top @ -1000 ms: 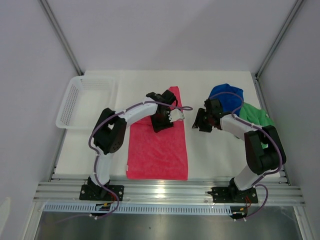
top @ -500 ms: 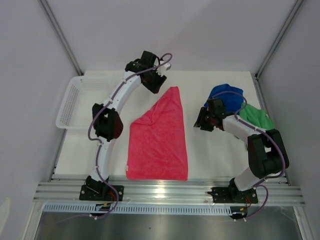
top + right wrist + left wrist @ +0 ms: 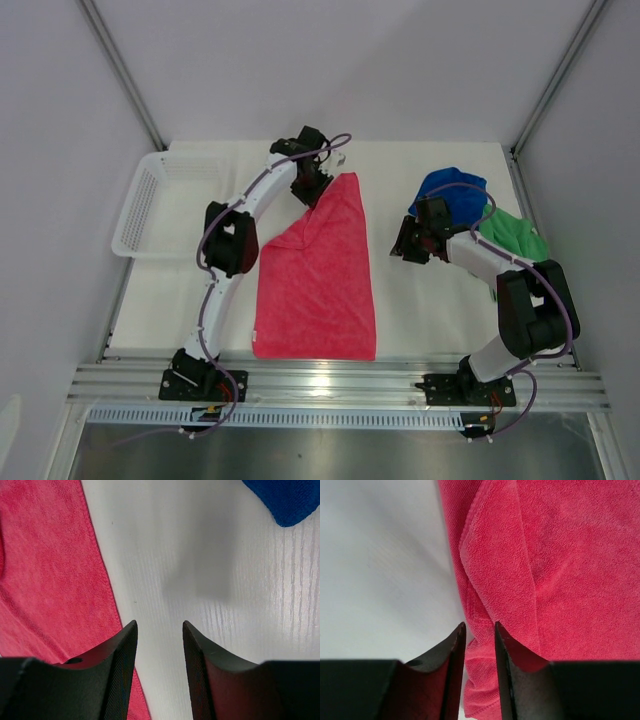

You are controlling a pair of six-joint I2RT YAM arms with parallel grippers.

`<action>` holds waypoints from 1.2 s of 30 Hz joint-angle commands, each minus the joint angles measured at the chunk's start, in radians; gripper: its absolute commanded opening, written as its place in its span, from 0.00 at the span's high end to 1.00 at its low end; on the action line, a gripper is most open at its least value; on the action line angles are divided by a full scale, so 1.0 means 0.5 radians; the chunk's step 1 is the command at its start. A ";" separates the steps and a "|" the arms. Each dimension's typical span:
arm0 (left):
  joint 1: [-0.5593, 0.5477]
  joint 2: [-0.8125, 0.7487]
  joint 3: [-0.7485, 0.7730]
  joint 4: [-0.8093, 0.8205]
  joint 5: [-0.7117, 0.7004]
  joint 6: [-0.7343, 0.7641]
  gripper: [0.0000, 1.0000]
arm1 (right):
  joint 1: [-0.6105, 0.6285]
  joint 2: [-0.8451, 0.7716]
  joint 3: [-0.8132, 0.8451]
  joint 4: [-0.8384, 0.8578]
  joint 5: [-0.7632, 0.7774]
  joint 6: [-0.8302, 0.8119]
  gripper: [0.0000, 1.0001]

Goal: Roll the towels
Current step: Flatten the towel

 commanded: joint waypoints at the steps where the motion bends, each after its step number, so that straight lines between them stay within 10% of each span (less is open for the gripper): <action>1: 0.029 -0.017 0.053 -0.044 0.023 -0.049 0.65 | -0.009 -0.041 0.014 -0.010 0.042 -0.029 0.56; 17: 0.088 0.078 0.136 -0.099 0.115 -0.110 0.61 | 0.018 -0.005 0.035 0.023 0.067 -0.014 0.58; 36: 0.124 -0.174 -0.112 0.048 0.155 -0.114 0.61 | 0.141 0.910 0.652 0.247 -0.114 -0.041 0.45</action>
